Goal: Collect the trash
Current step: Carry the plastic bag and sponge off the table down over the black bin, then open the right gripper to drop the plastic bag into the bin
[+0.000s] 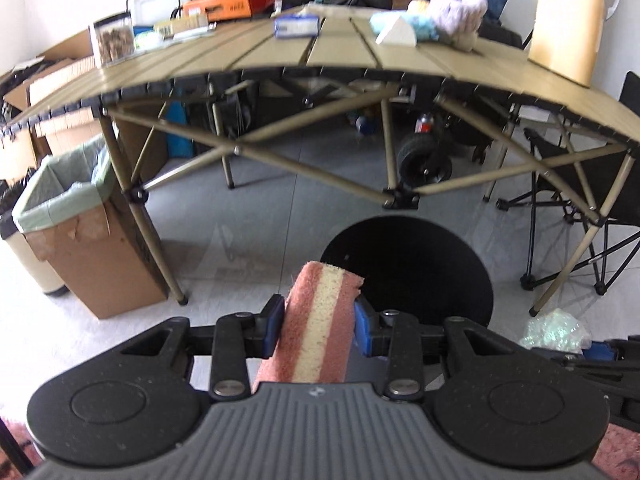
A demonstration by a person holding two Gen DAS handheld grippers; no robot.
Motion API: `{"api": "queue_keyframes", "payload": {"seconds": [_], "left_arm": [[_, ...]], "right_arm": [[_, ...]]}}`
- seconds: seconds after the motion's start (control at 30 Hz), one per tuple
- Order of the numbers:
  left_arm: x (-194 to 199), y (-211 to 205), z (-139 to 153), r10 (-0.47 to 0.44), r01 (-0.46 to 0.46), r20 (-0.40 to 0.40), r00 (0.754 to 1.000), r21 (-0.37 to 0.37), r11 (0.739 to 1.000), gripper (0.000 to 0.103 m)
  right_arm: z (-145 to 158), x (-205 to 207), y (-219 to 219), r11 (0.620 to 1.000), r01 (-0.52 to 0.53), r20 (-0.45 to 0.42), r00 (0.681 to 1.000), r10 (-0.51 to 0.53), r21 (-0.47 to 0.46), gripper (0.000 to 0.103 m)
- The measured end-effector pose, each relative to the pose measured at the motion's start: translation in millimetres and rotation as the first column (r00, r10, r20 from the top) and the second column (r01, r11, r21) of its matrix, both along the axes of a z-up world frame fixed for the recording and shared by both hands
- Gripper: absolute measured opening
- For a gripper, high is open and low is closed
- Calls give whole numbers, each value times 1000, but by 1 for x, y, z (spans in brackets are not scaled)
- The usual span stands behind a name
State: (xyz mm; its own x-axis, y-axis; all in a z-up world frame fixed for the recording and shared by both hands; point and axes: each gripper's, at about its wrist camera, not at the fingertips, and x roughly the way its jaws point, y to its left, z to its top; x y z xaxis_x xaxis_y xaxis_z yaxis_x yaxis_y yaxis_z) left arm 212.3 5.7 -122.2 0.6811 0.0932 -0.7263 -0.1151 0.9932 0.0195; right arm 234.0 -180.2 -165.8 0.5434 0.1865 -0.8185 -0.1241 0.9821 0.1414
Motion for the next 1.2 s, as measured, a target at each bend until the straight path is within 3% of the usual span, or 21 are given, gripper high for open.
{"api": "queue_keyframes", "payload": {"seconds": [0.3,0.63,1.2], "left_arm": [[8,9,-21,20,-20,-60,998,7,1000,36],[16,21,-31,63,-62,-90,994,13,998,36],[35,34,-37,121,-119,-102,987,20,993,36]], "right_arm": [[-28,7,-1,999,4,-87,996,-7,-37,34],[-38,12,-1,999,-3,-123,992,-2,-44,34],[-22,34,17,998,-43,-61,997,41,-47,34]]}}
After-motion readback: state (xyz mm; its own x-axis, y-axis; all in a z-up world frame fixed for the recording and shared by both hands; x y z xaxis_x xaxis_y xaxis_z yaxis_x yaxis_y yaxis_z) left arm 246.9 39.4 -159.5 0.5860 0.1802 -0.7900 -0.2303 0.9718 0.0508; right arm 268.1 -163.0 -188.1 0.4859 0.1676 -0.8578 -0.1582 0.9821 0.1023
